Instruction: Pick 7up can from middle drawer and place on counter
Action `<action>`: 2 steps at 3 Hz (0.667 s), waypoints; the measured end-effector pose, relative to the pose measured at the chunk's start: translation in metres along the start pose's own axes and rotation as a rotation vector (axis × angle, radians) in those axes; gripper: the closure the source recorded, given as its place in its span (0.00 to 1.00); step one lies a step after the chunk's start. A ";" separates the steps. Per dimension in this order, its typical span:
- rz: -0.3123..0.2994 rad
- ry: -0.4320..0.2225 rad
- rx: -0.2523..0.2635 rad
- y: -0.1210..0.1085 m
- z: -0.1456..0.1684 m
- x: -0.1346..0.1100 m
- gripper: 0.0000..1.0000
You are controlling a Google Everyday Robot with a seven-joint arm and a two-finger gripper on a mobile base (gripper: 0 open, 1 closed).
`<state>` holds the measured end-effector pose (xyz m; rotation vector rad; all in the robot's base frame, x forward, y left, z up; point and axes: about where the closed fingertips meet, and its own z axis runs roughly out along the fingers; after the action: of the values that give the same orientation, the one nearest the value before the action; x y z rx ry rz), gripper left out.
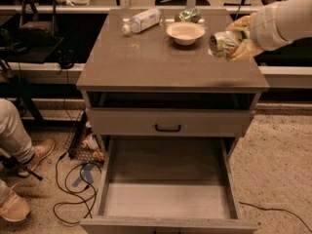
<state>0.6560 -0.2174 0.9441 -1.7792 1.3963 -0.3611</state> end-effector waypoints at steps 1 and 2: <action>0.045 0.008 -0.028 -0.022 0.039 0.004 1.00; 0.088 0.004 -0.080 -0.033 0.085 0.003 0.98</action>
Offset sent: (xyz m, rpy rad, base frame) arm 0.1071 0.0466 -0.0329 0.0404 0.1397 -0.0506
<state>0.7357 -0.1825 0.9156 -1.7749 1.5056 -0.2653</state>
